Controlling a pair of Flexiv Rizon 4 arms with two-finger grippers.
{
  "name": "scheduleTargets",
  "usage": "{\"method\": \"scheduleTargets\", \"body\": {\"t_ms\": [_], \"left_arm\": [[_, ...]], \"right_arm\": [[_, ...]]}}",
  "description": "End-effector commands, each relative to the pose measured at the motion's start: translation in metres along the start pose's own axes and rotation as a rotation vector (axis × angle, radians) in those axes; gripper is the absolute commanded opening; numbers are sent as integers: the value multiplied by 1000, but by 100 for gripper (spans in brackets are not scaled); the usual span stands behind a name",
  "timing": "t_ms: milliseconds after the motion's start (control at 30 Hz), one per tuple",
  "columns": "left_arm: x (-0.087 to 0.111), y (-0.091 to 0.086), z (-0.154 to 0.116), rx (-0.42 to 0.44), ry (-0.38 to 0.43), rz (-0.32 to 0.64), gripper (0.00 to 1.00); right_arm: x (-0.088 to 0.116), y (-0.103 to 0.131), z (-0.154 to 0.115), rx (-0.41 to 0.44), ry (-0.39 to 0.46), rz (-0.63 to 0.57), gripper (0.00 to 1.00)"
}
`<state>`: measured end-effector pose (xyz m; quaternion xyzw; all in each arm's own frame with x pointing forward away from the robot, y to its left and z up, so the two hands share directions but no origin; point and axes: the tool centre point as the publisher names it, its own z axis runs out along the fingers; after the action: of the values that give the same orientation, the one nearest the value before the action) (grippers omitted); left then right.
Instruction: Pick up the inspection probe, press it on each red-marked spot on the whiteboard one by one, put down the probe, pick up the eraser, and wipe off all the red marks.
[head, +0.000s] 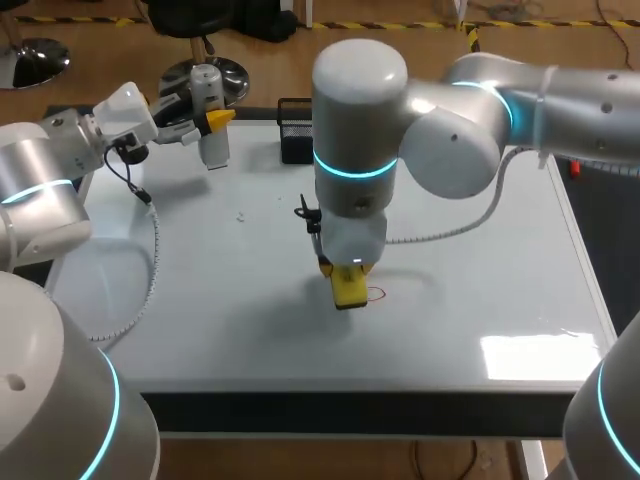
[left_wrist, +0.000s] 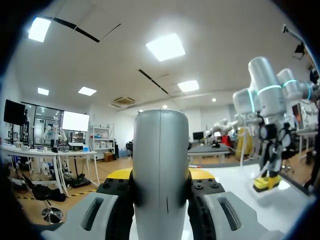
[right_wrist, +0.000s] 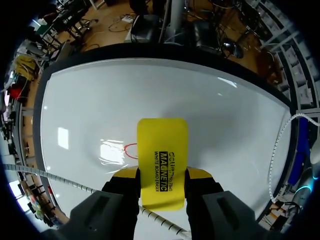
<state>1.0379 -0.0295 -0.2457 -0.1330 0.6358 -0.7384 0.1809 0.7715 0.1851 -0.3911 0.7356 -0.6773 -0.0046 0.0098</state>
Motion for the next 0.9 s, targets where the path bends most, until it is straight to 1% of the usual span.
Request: {"method": "scheduleTargets", "body": {"t_ms": [33,167,333,900], "left_arm": [[0,-1,0,1,-1,1,0],[0,-1,0,1,-1,1,0],[0,-1,0,1,-1,1,0],[0,-1,0,1,-1,1,0]], "right_arm": [[2,6,3,10,-5,-2,0],[3,9,6,20,1,2,0],[5,10,17,52,-1,-7,0],[7,16,29,41,-6,25,0]]}}
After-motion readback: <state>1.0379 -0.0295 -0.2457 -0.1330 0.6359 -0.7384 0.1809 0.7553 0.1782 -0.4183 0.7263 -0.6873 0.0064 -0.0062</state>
